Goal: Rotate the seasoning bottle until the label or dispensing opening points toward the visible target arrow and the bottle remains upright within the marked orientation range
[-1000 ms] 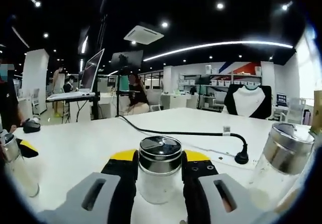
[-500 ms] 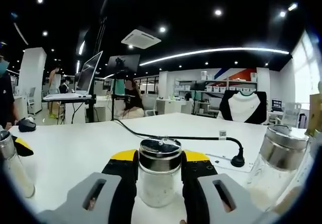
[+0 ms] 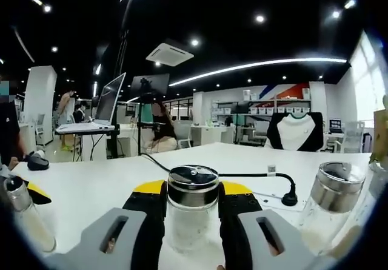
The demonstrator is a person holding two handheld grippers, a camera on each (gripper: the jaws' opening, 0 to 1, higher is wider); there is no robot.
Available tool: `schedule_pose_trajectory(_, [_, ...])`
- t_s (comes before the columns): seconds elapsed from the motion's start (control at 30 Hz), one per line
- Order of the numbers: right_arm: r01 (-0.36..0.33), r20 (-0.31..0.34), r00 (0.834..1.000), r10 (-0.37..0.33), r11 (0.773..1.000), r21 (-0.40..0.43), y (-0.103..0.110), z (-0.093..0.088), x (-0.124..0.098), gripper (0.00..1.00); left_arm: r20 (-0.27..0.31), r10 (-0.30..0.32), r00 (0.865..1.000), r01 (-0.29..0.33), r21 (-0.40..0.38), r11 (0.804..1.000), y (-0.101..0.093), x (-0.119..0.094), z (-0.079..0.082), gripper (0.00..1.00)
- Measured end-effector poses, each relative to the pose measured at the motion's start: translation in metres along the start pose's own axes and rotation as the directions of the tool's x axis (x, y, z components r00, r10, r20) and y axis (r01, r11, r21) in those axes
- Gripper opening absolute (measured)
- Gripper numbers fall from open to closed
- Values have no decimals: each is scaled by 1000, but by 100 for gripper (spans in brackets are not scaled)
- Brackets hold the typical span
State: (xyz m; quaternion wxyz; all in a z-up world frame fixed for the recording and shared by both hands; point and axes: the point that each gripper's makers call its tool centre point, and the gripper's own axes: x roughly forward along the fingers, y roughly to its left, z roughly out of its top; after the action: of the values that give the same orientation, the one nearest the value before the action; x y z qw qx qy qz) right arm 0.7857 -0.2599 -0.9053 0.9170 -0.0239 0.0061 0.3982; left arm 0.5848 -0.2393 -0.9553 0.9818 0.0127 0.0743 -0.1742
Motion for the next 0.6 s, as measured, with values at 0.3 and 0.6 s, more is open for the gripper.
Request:
schedule_pose_trajectory(0.3, [5, 24, 1000, -4, 1000, -19, -5, 22, -20, 30, 47, 33, 998, -33, 9, 999, -15, -39, 22, 100])
schedule_pose_trajectory(0.6, [9, 37, 999, -8, 999, -31, -7, 34, -33, 31, 45, 25, 999, -26, 23, 999, -24, -47, 25, 99])
